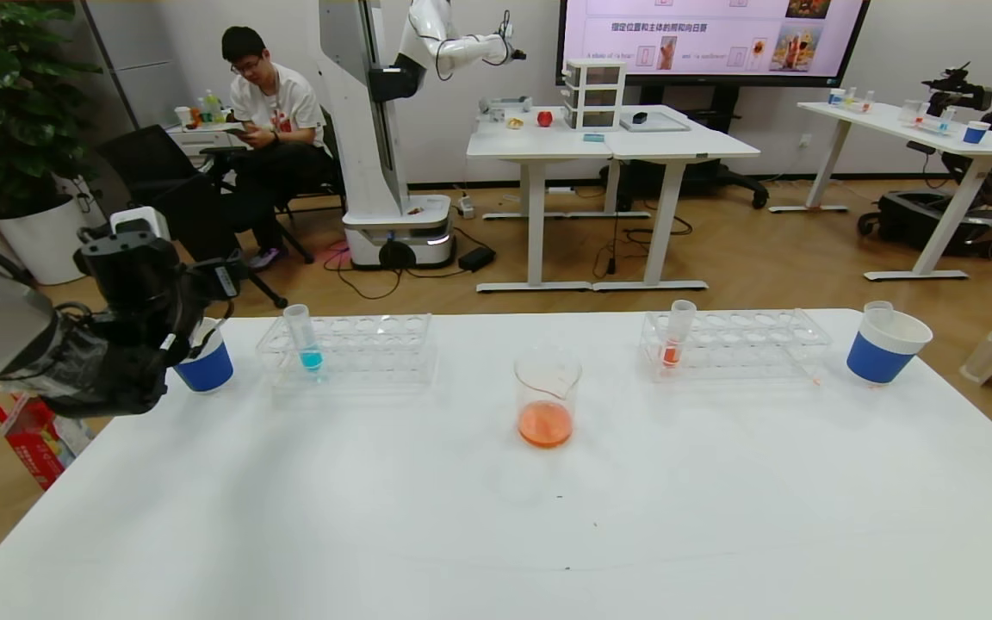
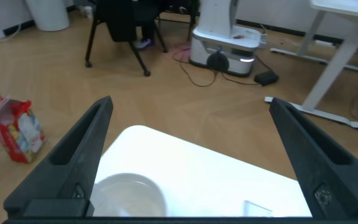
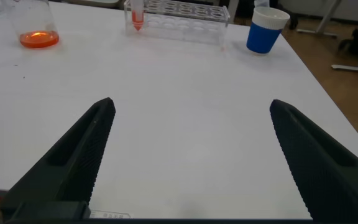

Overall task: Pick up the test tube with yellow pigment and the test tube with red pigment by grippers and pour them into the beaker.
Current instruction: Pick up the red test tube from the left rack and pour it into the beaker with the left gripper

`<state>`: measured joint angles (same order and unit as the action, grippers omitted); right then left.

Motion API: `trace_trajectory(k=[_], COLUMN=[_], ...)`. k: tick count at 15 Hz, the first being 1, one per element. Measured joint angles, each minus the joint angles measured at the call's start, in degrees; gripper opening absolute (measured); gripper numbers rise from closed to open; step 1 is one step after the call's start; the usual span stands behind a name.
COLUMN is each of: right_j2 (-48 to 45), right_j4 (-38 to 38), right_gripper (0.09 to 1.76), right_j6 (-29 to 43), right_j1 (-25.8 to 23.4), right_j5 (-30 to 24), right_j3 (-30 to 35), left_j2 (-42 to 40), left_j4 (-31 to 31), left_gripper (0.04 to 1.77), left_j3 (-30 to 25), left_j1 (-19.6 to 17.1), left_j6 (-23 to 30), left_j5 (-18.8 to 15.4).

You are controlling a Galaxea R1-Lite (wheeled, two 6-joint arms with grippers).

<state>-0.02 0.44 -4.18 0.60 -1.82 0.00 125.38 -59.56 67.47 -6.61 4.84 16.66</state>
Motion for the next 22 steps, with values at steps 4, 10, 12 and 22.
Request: trace_trajectory(k=[4, 10, 12, 22], right_j2=[0.00, 0.00, 0.00, 0.00], right_j4=[0.00, 0.00, 0.00, 0.00], right_gripper=[1.74, 1.74, 1.74, 1.74], right_j6=[0.00, 0.00, 0.00, 0.00], right_j1=[0.00, 0.00, 0.00, 0.00], right_j5=[0.00, 0.00, 0.00, 0.00], right_j3=[0.00, 0.00, 0.00, 0.00], left_j2=[-7.66, -20.55, -26.89, -68.08], left_j4=[9.26, 10.01, 9.96, 19.88], left_gripper=[1.75, 1.75, 1.75, 1.75], left_j3=[2.69, -1.07, -5.46, -38.03], left_j1=[10.79, 16.53, 16.91, 16.84], left_j6=[-0.24, -5.50, -7.36, -18.64], left_j5=[0.04, 0.06, 0.00, 4.14])
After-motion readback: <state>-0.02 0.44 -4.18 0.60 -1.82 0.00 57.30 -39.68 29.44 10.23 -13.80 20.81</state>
